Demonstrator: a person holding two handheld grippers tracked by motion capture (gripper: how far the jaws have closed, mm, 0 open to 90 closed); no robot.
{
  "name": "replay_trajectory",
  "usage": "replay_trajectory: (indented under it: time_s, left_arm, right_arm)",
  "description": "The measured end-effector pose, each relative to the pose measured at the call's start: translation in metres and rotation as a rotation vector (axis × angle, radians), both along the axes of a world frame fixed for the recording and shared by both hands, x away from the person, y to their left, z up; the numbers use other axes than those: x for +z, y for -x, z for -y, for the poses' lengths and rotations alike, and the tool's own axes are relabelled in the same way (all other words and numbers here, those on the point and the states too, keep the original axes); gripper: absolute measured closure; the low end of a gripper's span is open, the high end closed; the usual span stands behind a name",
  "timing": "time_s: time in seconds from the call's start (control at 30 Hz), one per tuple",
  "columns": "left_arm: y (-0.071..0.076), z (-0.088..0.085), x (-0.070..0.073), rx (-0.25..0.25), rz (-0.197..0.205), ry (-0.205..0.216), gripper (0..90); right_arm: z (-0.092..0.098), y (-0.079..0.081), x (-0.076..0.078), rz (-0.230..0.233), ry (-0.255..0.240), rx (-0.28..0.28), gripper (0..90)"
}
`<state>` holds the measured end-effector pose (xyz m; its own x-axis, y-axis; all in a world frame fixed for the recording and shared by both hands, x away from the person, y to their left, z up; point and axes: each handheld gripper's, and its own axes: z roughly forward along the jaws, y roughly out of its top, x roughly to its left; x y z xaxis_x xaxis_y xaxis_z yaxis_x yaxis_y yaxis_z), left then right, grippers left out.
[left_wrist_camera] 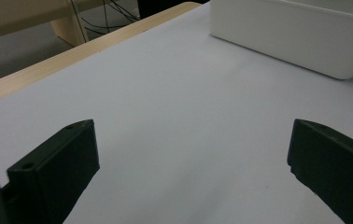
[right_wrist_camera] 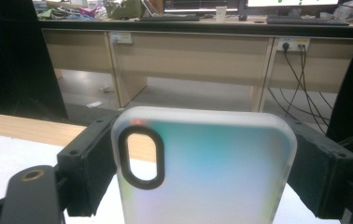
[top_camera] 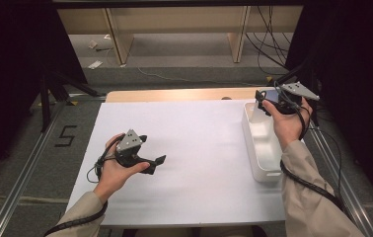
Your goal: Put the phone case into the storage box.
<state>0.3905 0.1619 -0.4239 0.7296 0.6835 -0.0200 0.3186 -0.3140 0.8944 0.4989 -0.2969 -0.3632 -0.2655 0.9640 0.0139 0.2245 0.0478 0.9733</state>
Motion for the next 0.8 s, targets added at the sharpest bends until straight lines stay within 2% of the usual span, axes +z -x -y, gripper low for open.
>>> replay_trajectory:
  time_s: [0.8]
  left_arm:
    - [0.0004, 0.0011, -0.0001, -0.004, 0.001, -0.002, 1.4]
  right_arm:
    - [-0.0022, -0.0078, -0.0001, -0.003, 0.001, -0.005, 18.5]
